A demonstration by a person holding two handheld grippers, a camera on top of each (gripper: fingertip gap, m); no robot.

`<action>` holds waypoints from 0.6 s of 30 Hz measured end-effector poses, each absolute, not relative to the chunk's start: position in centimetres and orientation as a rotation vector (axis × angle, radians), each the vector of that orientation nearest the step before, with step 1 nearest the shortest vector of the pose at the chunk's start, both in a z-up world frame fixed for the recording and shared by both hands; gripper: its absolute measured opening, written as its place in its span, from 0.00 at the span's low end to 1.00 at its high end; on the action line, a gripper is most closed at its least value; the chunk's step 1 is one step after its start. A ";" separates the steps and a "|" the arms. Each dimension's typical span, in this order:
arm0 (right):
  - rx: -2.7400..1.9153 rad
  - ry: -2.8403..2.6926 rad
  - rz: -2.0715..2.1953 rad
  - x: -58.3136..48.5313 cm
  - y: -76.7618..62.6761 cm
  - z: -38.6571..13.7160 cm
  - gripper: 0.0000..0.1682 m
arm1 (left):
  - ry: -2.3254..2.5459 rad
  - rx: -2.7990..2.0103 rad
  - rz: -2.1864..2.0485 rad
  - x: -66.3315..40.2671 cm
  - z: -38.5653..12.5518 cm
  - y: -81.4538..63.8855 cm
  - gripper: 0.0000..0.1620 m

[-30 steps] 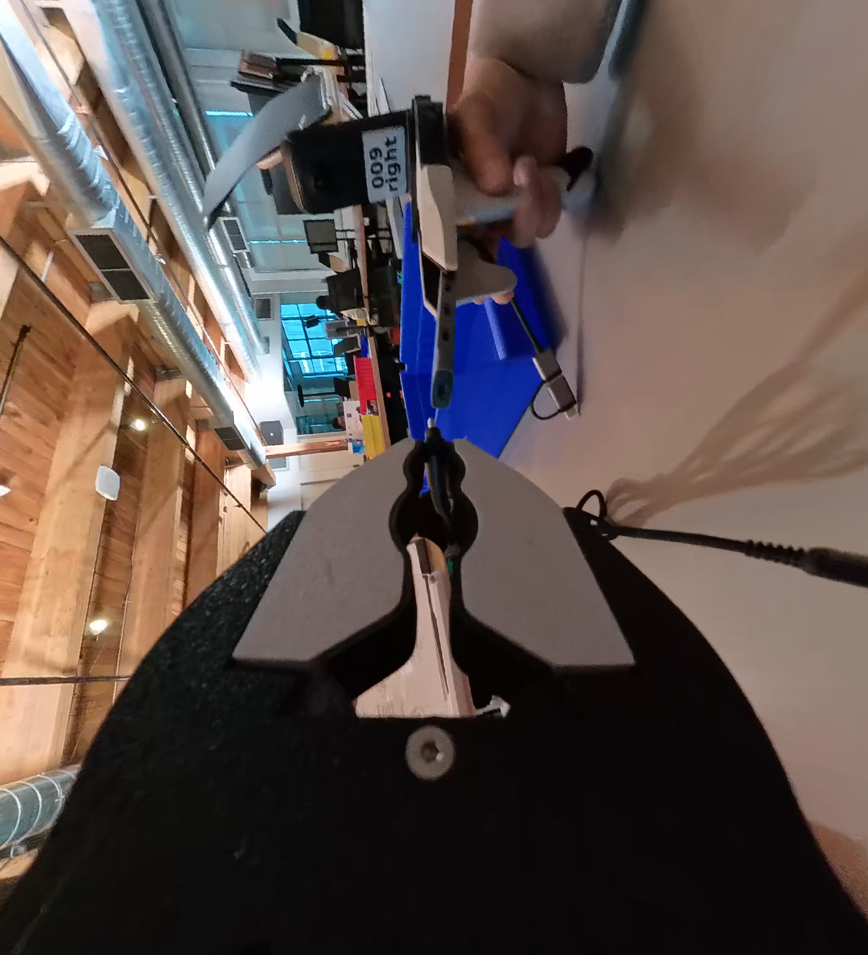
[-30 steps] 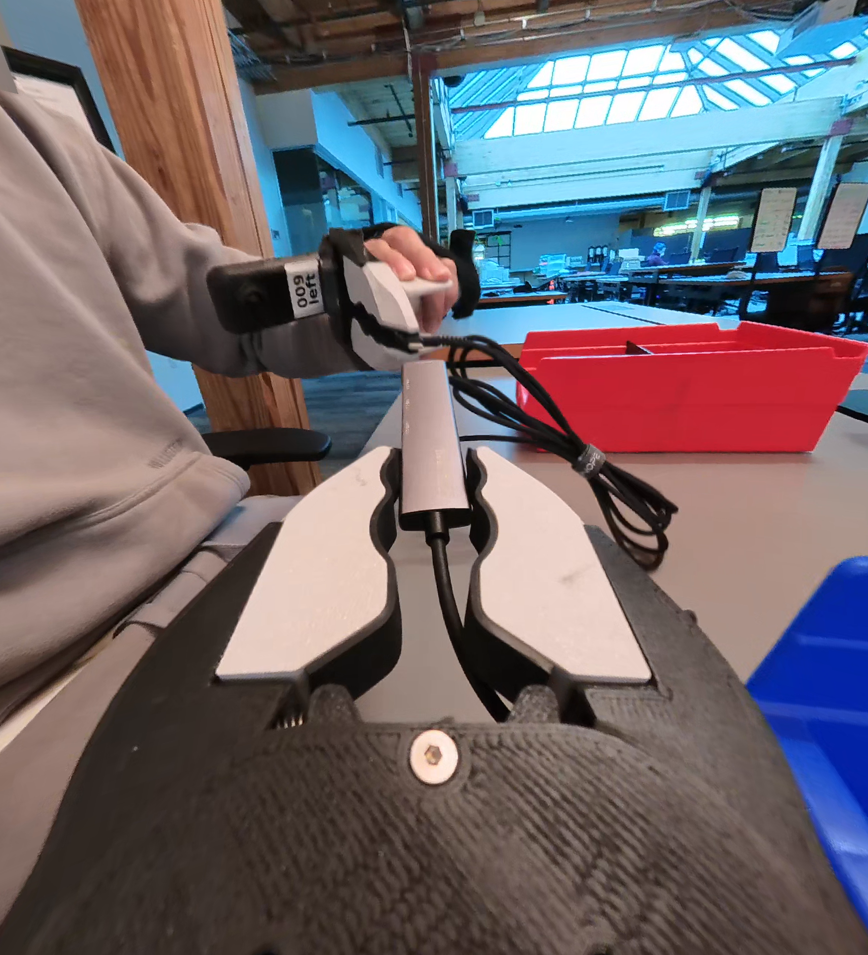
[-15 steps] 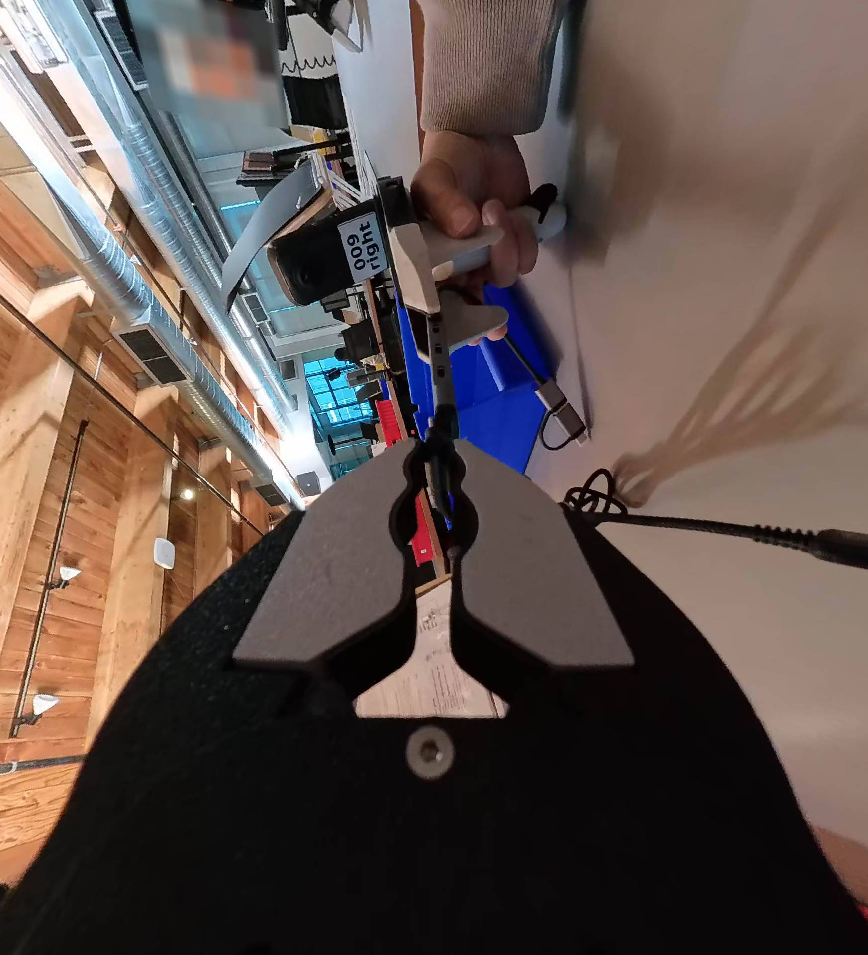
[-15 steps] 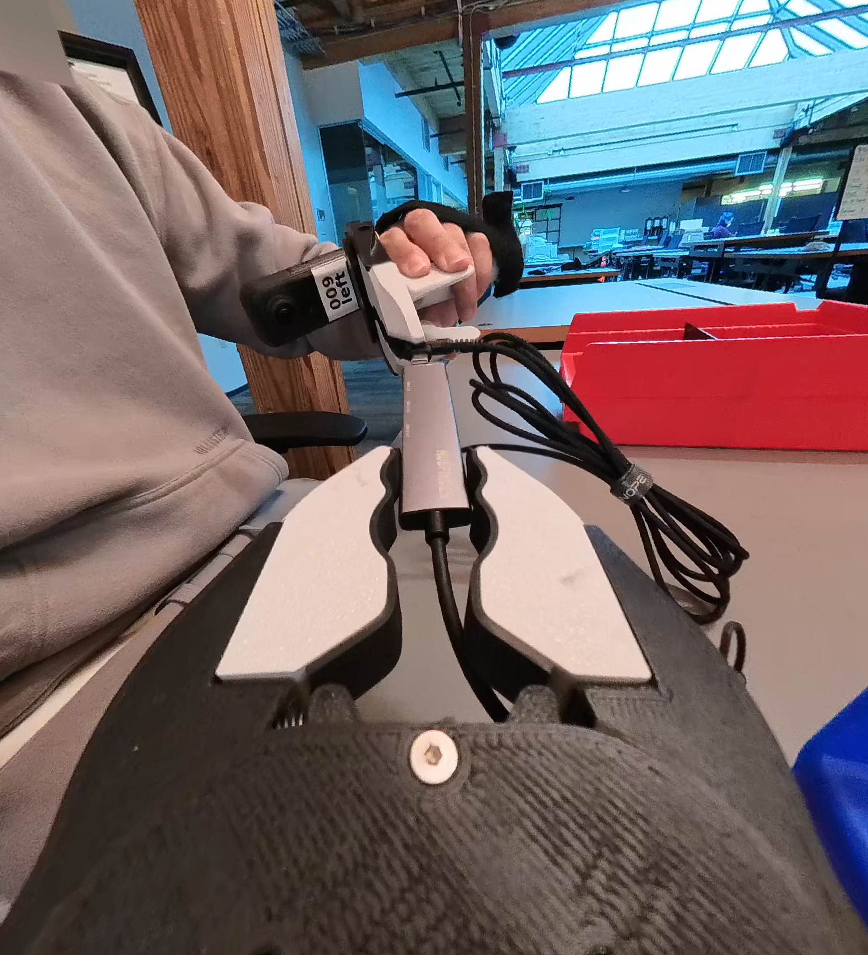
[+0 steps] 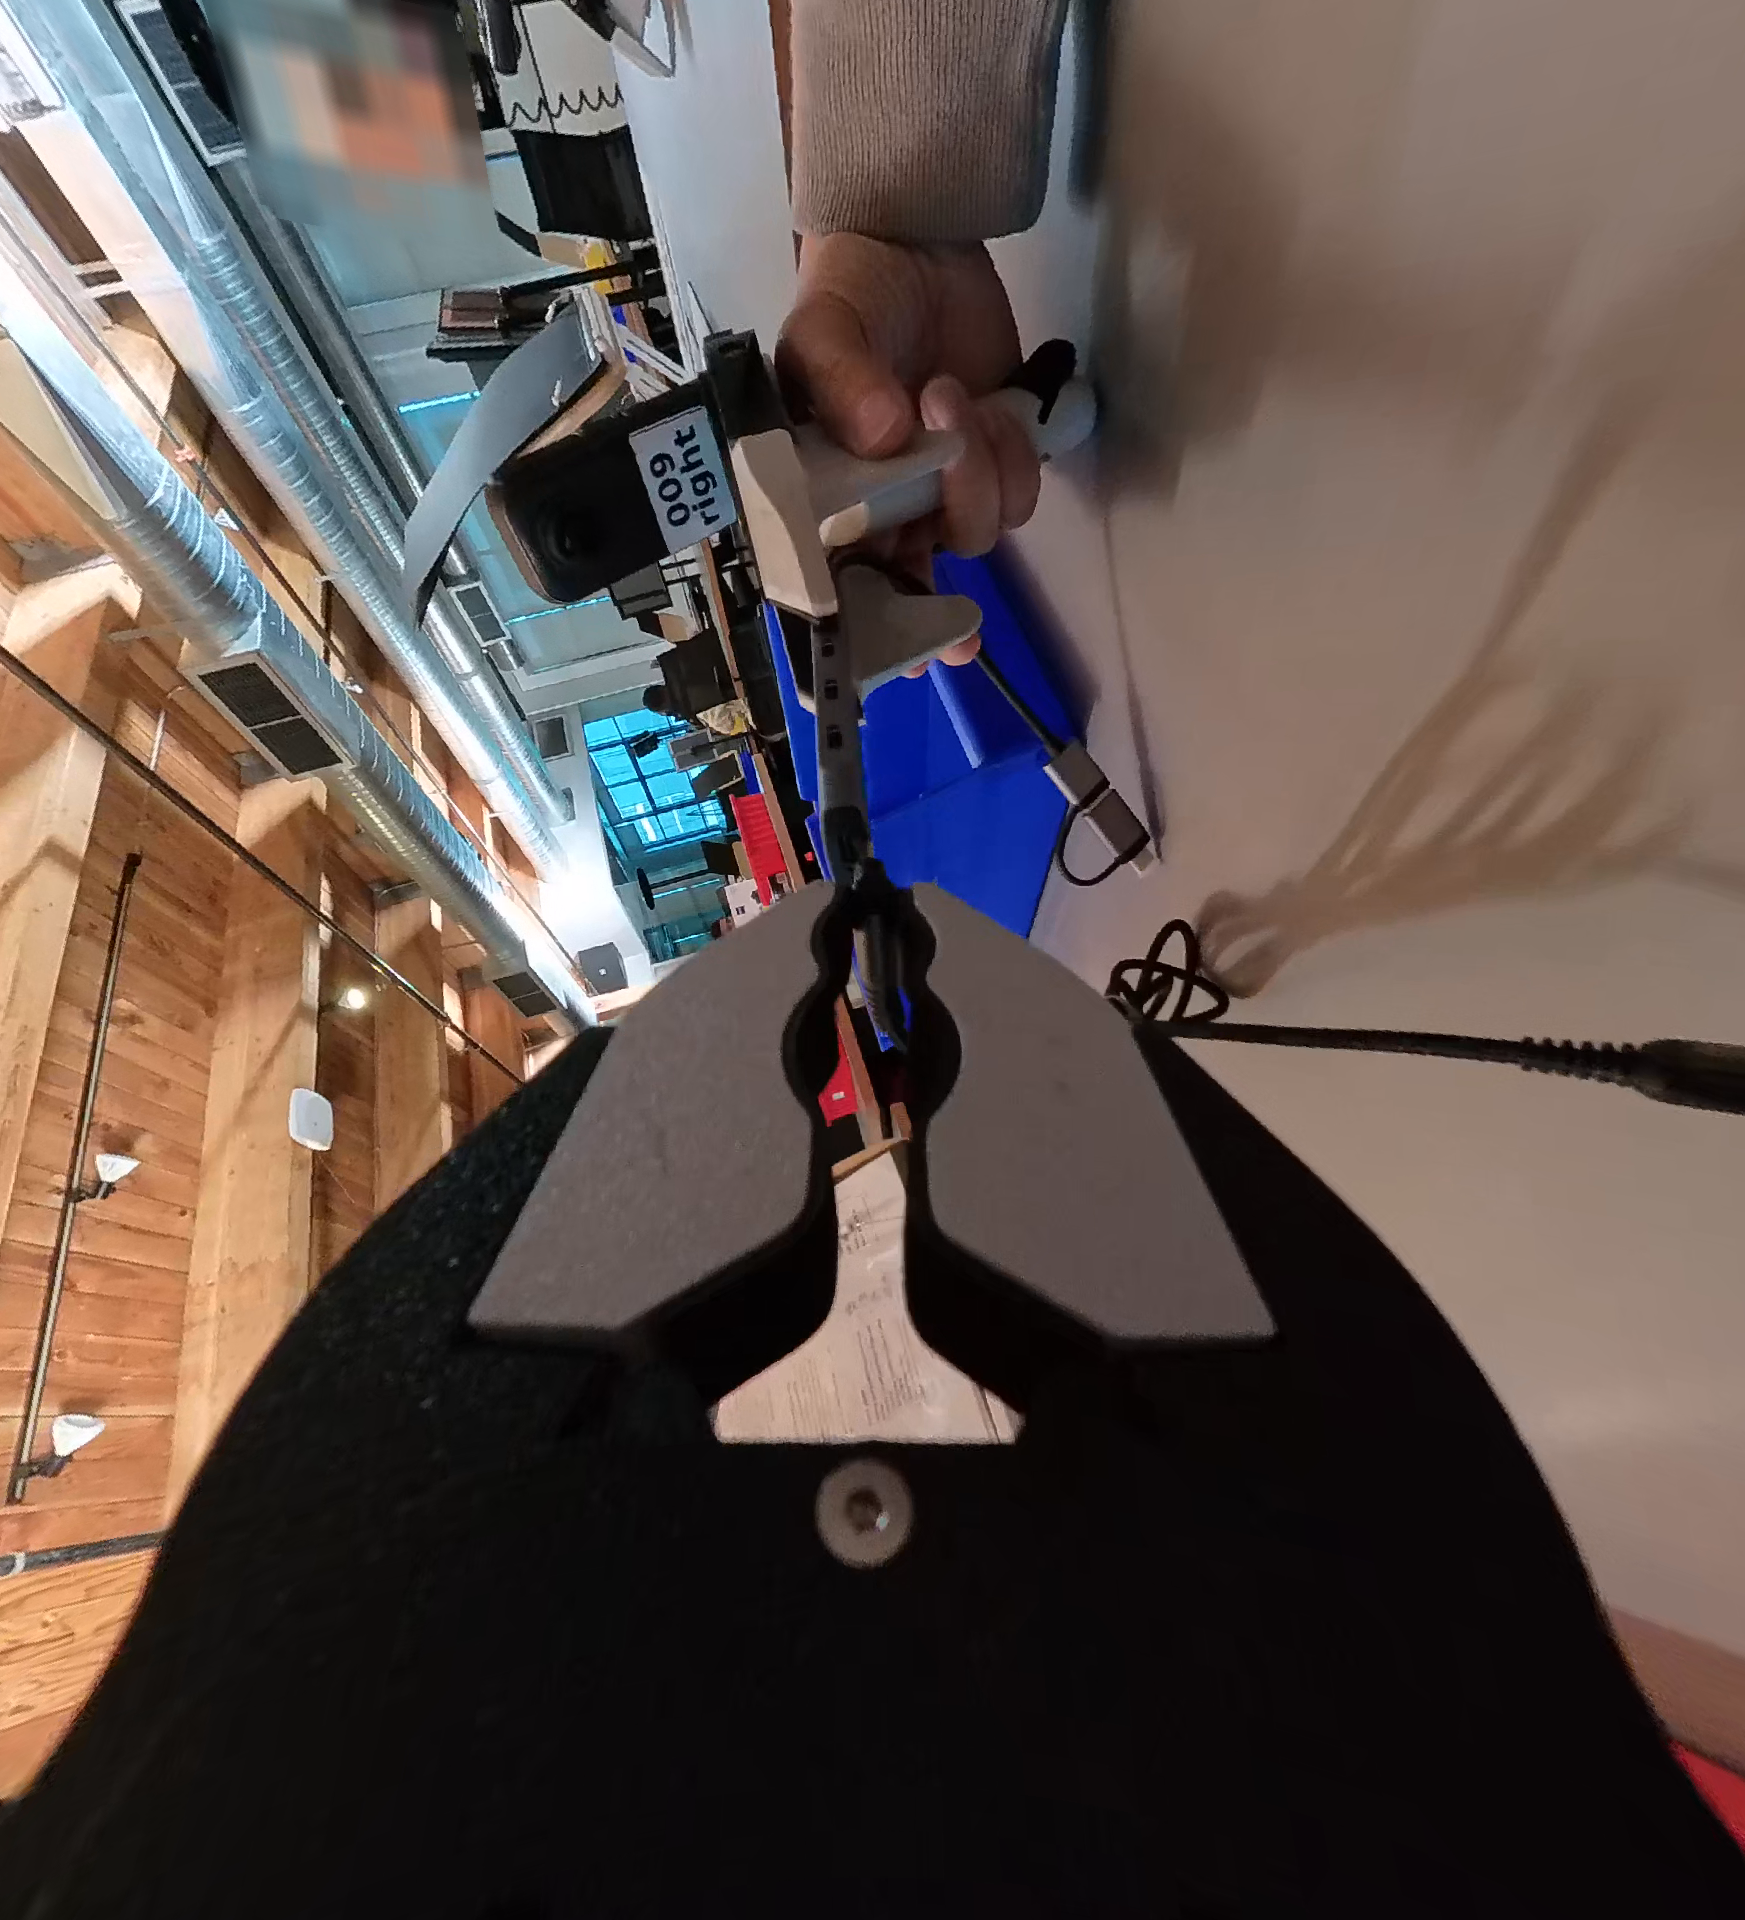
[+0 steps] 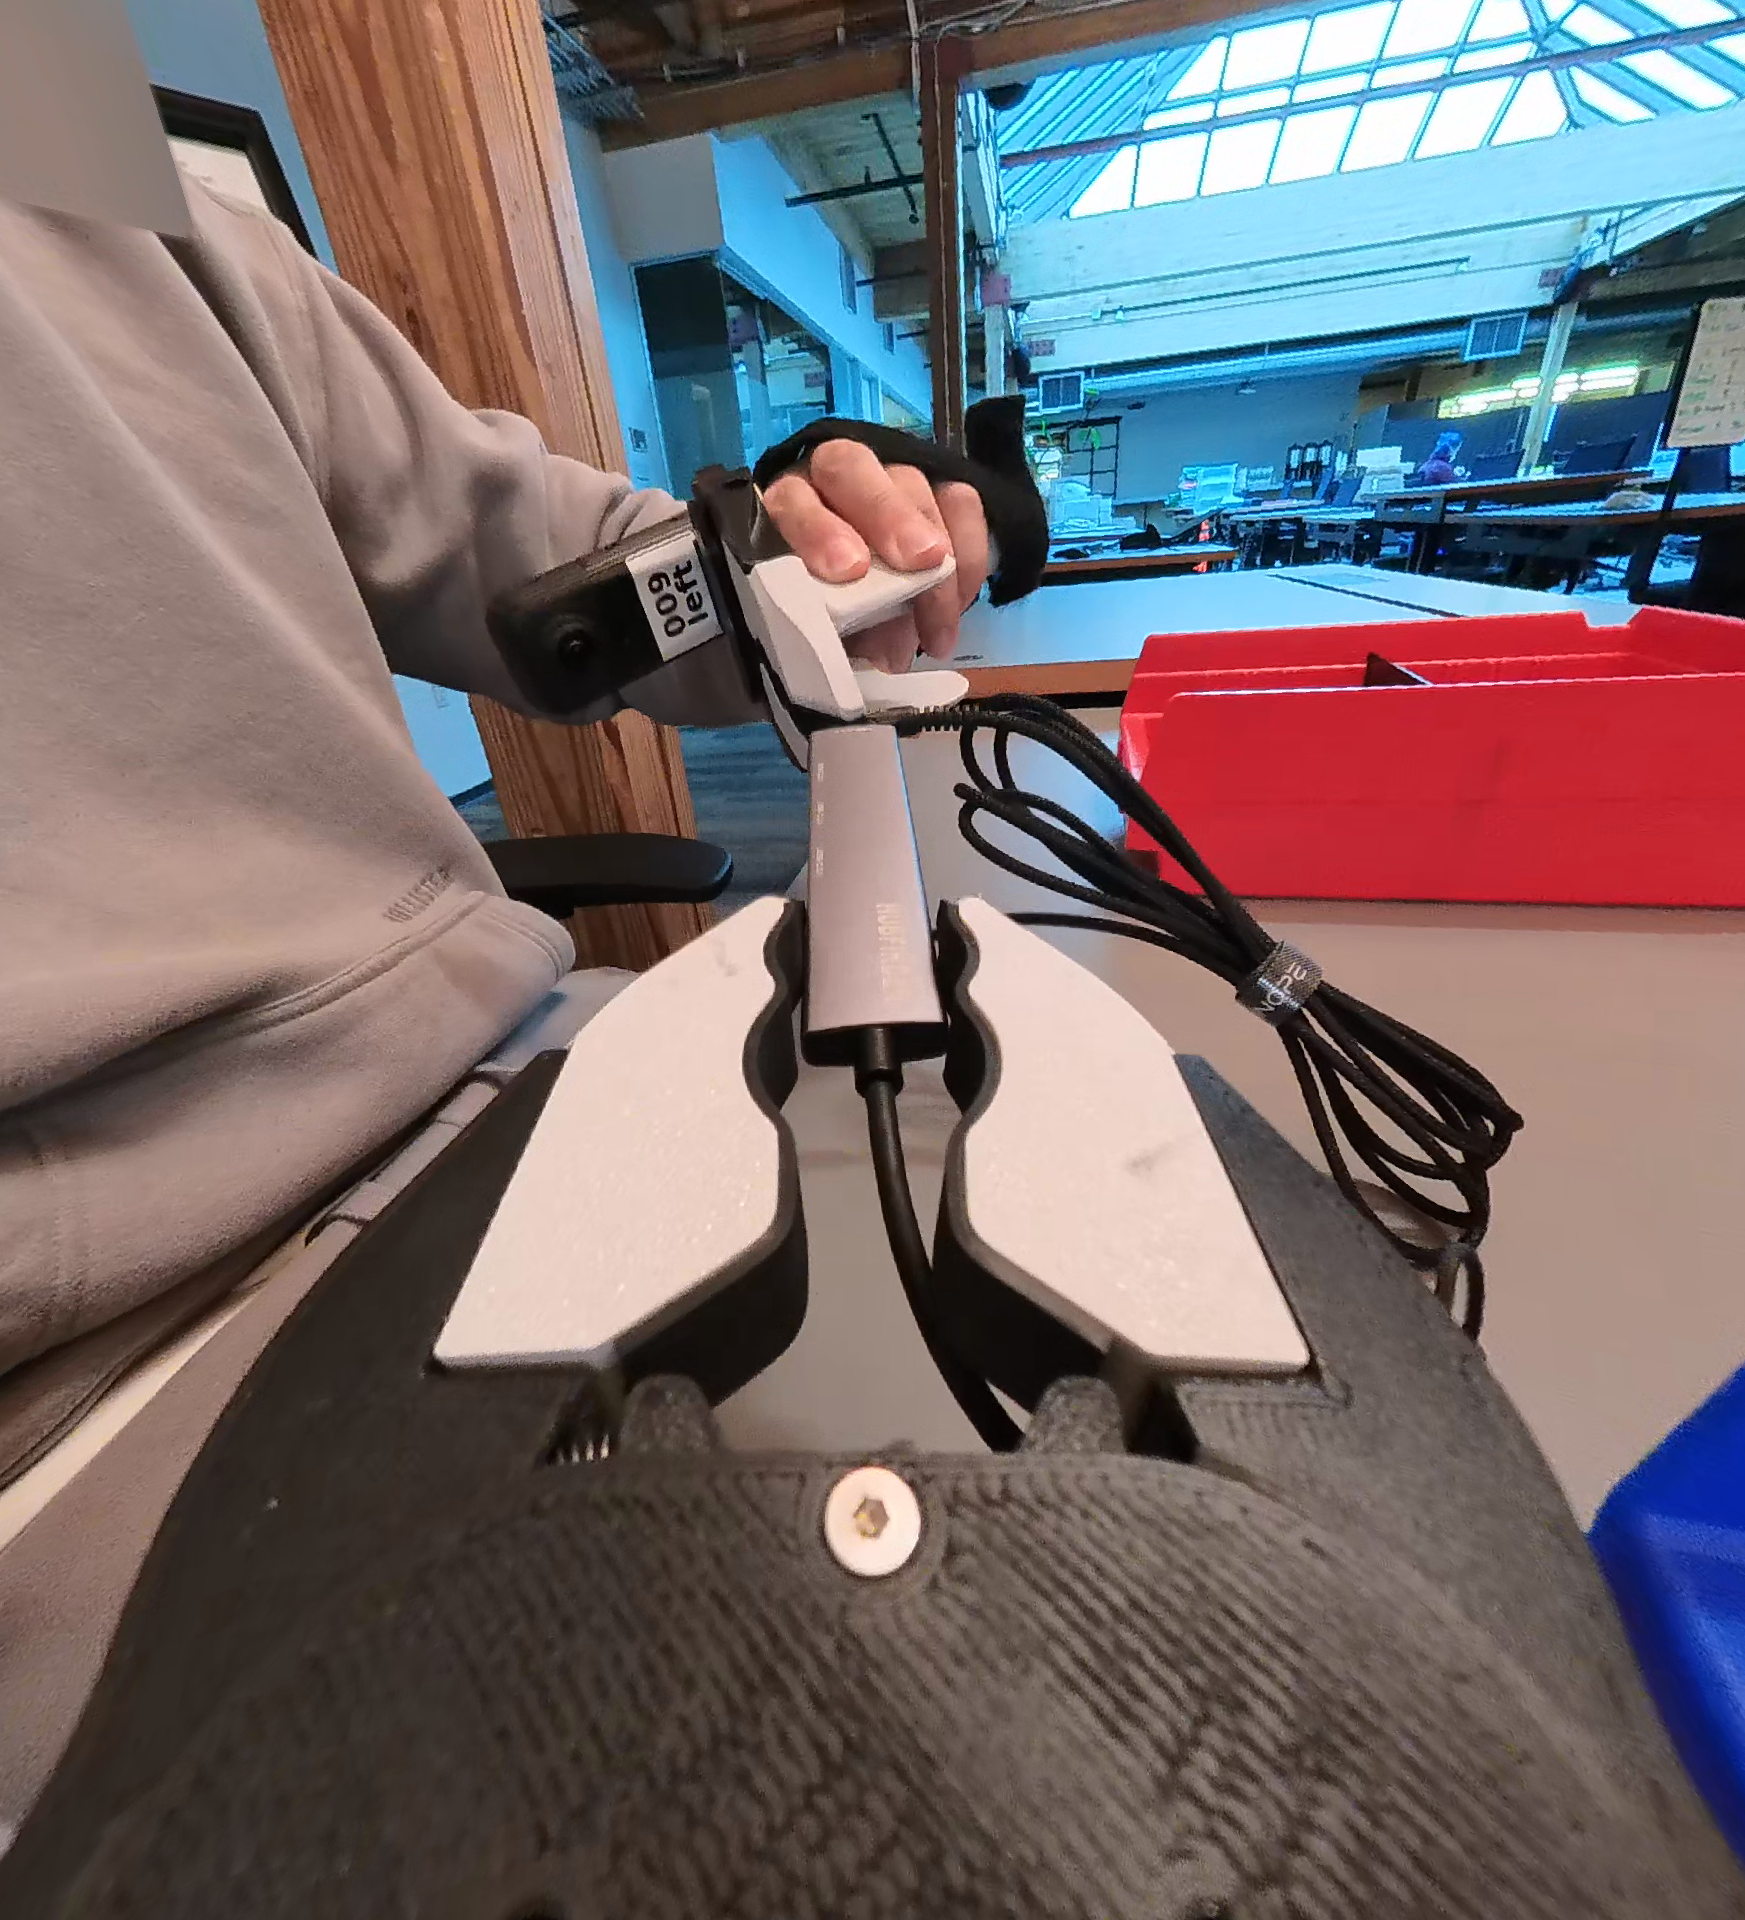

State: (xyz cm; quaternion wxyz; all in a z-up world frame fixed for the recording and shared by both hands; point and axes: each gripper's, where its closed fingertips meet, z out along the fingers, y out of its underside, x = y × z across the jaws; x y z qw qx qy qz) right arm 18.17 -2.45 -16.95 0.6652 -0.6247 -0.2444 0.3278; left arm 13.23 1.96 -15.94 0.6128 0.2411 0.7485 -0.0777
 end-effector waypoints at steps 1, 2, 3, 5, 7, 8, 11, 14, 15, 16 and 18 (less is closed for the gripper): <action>-1.414 -0.554 0.741 18.1 -2.4 -17.0 0.15 | 1.730 0.551 -0.183 13.2 -15.9 2.0 0.04; -1.419 -0.557 0.742 18.1 -2.4 -17.0 0.15 | 1.728 0.552 -0.187 13.2 -15.8 2.0 0.04; -1.424 -0.560 0.743 18.0 -2.4 -17.1 0.15 | 1.728 0.552 -0.190 13.1 -15.7 1.9 0.04; -1.436 -0.571 0.743 17.8 -2.3 -17.3 0.15 | 1.736 0.552 -0.195 13.1 -15.7 1.8 0.04; -1.442 -0.574 0.741 17.8 -2.3 -17.3 0.15 | 1.737 0.561 -0.187 13.0 -15.9 1.8 0.04; -1.443 -0.574 0.740 17.8 -2.3 -17.4 0.15 | 1.740 0.561 -0.189 13.0 -15.9 1.8 0.04; -1.457 -0.584 0.738 17.6 -2.2 -17.5 0.15 | 1.750 0.568 -0.192 13.0 -16.3 1.7 0.04; -1.472 -0.590 0.735 17.5 -2.1 -17.7 0.15 | 1.756 0.566 -0.199 12.9 -16.3 1.8 0.04; -1.481 -0.592 0.733 17.4 -2.0 -17.8 0.15 | 1.762 0.561 -0.201 12.9 -16.3 1.9 0.04; -1.493 -0.595 0.735 17.3 -1.9 -18.0 0.15 | 1.763 0.558 -0.205 12.9 -16.3 1.9 0.04; -1.528 -0.606 0.729 17.1 -1.6 -18.4 0.15 | 1.753 0.545 -0.218 12.9 -15.9 2.1 0.04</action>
